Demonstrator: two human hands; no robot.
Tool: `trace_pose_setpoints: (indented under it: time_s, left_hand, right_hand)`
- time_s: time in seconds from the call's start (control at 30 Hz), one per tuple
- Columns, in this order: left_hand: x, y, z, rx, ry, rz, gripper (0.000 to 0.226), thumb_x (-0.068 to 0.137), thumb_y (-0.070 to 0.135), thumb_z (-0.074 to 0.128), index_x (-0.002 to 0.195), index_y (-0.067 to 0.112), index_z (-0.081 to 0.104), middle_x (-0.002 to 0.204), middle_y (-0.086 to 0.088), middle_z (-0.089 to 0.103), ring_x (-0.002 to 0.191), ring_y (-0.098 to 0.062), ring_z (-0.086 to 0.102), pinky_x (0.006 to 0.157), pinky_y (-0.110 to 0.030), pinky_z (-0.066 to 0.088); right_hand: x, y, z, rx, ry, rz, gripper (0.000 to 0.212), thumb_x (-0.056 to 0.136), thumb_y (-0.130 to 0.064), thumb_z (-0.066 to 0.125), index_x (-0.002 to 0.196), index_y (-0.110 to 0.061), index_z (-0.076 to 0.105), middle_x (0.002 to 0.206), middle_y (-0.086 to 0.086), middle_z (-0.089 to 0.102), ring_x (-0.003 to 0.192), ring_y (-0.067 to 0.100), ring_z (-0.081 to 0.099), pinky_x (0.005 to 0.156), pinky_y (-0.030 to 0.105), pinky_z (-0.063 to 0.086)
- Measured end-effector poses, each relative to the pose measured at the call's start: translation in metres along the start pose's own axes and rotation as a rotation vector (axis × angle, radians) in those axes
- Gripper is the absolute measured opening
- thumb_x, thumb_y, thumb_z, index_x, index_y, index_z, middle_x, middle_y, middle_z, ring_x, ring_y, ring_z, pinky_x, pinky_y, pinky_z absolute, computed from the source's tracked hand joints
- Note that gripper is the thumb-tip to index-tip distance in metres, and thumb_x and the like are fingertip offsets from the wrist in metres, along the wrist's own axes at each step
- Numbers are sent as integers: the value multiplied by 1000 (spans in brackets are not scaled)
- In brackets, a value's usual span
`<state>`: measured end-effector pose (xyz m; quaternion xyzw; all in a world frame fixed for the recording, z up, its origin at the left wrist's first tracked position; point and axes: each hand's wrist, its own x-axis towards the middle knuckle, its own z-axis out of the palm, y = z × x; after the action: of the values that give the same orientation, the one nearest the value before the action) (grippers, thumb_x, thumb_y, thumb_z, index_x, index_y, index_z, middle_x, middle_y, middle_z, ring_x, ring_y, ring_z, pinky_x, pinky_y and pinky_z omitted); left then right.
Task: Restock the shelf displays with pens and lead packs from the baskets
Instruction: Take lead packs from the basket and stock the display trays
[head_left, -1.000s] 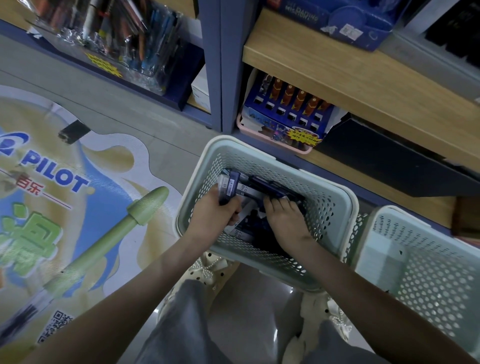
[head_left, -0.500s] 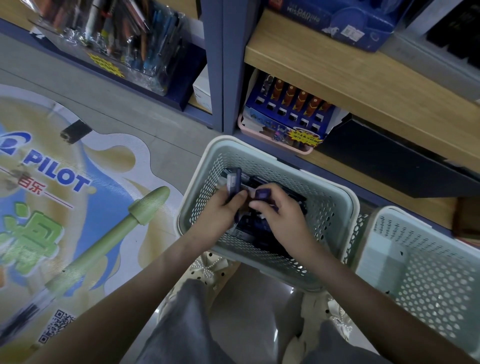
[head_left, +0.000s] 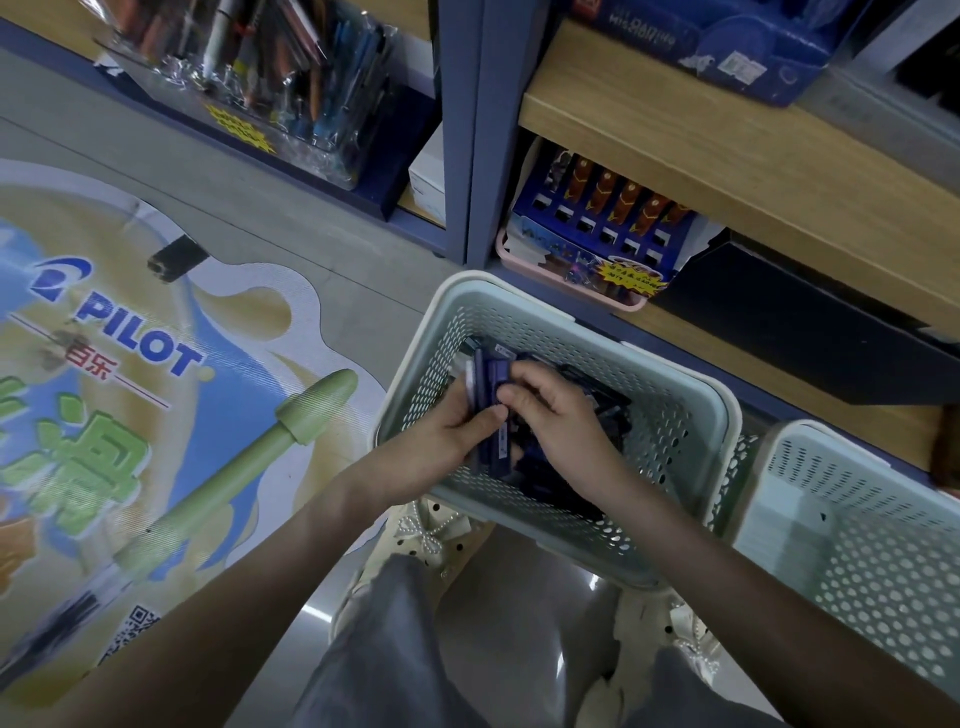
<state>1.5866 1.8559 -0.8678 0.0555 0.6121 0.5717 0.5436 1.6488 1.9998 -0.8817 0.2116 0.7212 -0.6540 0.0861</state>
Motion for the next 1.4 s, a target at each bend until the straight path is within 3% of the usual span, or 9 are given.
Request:
trace_pose_setpoints:
  time_s: [0.1, 0.2, 0.27, 0.47, 0.67, 0.93, 1.1, 1.33, 1.4]
  left_hand:
    - [-3, 3, -2, -41, 83, -26, 19, 101, 7, 44, 117, 16, 47, 76, -5, 58, 64, -13, 61, 63, -28, 51]
    - [-3, 2, -7, -17, 215, -17, 16, 91, -2, 50, 93, 13, 46, 56, -2, 49, 49, -18, 45, 54, -34, 35]
    - [-4, 3, -11, -16, 254, -9, 17, 86, -1, 56, 87, 13, 45, 52, -1, 45, 47, -19, 40, 50, -32, 31]
    - [-9, 7, -14, -12, 263, 45, 13, 95, 9, 57, 91, 15, 46, 61, -7, 52, 51, -17, 48, 49, -27, 43]
    - [-1, 3, -5, 52, 380, 50, 8, 95, 10, 58, 93, 12, 50, 72, 1, 64, 61, -15, 63, 58, -33, 54]
    - [5, -12, 1, 167, 525, 48, 15, 93, 15, 62, 101, 5, 54, 77, -10, 69, 67, -25, 69, 74, -49, 58]
    - [1, -10, 12, 37, 618, 78, 17, 94, 10, 59, 109, 5, 52, 79, -6, 66, 68, -16, 65, 73, -36, 56]
    - [-14, 56, 45, -209, 331, 292, 25, 97, 12, 55, 119, 2, 55, 115, -15, 68, 107, -25, 66, 94, -38, 54]
    - [-23, 85, 60, -188, 230, 362, 31, 97, 14, 55, 126, 4, 52, 120, -13, 66, 112, -26, 64, 97, -41, 51]
  right_hand:
    - [9, 24, -4, -444, -1, -185, 30, 99, -23, 45, 126, -14, 57, 110, -3, 57, 106, 15, 45, 92, 21, 36]
    - [15, 59, -9, -1040, -229, -233, 72, 91, -25, 59, 151, -18, 20, 150, 5, 33, 134, 22, 23, 109, 40, 28]
    - [16, 78, -7, -1271, -378, -344, 91, 74, -22, 78, 148, -19, 25, 148, 7, 38, 136, 25, 29, 108, 43, 34]
    - [20, 100, 1, -1538, -252, -667, 56, 72, -10, 69, 126, -16, 60, 107, 13, 64, 102, 29, 58, 90, 37, 38]
    - [15, 96, -2, -1536, -77, -761, 26, 83, 1, 45, 105, -4, 59, 77, 6, 61, 69, 21, 56, 68, 29, 43]
    - [4, 76, -10, -1450, 56, -577, 32, 68, 5, 53, 100, -3, 55, 79, 9, 58, 71, 25, 56, 71, 30, 37]
    - [-11, 41, -29, -1260, 161, -352, 42, 60, 8, 57, 101, 2, 59, 85, 16, 60, 76, 32, 60, 72, 37, 52]
    - [-47, -63, -59, -673, 163, -50, 18, 103, -22, 37, 108, -7, 46, 92, -1, 49, 79, 14, 48, 63, 29, 26]
    - [-60, -94, -67, -567, 176, -93, 18, 102, -23, 40, 108, -8, 47, 90, 2, 53, 82, 19, 53, 65, 27, 35]
